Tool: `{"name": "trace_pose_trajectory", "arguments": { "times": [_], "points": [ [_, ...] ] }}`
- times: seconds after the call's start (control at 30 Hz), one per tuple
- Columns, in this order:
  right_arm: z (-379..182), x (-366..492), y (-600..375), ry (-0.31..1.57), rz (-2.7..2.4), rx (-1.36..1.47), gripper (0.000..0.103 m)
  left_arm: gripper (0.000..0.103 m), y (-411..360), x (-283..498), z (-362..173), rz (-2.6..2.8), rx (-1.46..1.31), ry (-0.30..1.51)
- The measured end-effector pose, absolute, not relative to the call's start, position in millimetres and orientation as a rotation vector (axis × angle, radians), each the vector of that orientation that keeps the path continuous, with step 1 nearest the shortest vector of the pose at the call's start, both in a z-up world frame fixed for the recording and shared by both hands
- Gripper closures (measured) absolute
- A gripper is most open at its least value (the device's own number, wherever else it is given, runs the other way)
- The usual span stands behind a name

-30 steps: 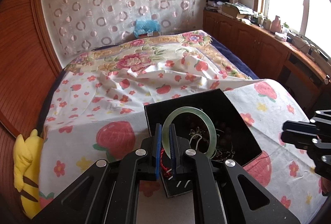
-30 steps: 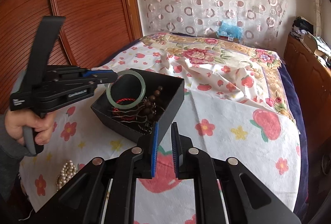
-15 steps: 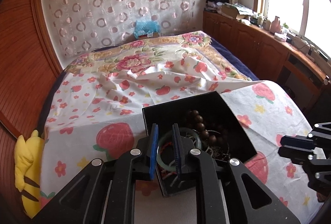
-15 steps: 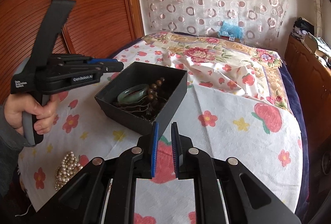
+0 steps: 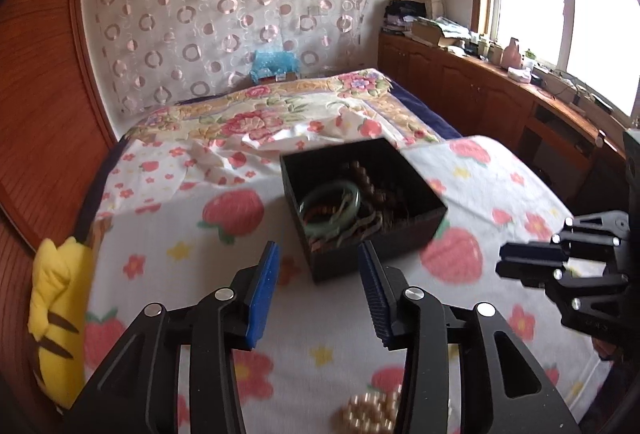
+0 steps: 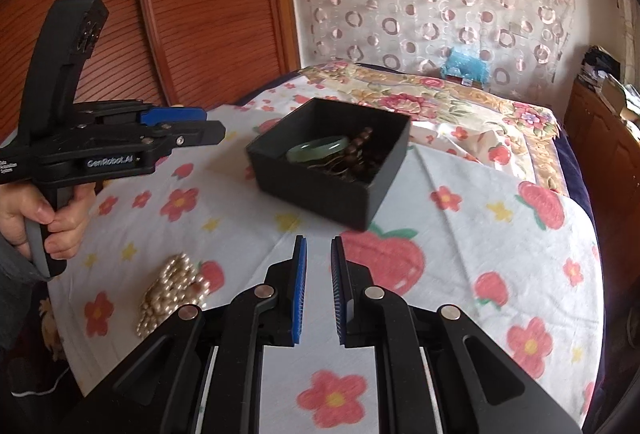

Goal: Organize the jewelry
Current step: 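Move the left tool to the pearl necklace and close on it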

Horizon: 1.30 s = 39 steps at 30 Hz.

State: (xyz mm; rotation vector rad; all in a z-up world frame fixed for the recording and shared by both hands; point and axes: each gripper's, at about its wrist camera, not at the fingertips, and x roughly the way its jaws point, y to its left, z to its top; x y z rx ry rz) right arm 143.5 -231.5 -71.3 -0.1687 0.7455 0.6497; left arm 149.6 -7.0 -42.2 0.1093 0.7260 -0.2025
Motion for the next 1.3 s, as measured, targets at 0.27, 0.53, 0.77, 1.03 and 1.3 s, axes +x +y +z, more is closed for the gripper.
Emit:
{"name": "trace_pose_trajectory", "arguments": {
  "times": [0.27,0.53,0.77,1.03,1.3],
  "points": [
    [-80.5,119.5,-220.6,0.759,0.691,-0.168,0.079,0.062,19.2,114.1,-67.8,-0.163,0.099,0.774],
    [-92.6,89.4,-217.1,0.779,0.707,-0.105,0.078,0.062,31.7,95.1,-81.5,-0.17,0.075,0.819],
    [-98.7,71.4,-216.2,0.786,0.702,-0.116,0.068,0.062,16.8,83.5,-90.4,-0.225,0.06,0.844],
    [-109.9,64.3,-219.6,0.803,0.684,-0.118,0.067,0.082,13.1,87.9,-102.1,-0.259,-0.006,0.895],
    [-116.5,59.7,-217.0,0.808,0.699,-0.125,0.066,0.082,6.8,90.2,-106.0,-0.271,0.01,0.913]
  ]
}}
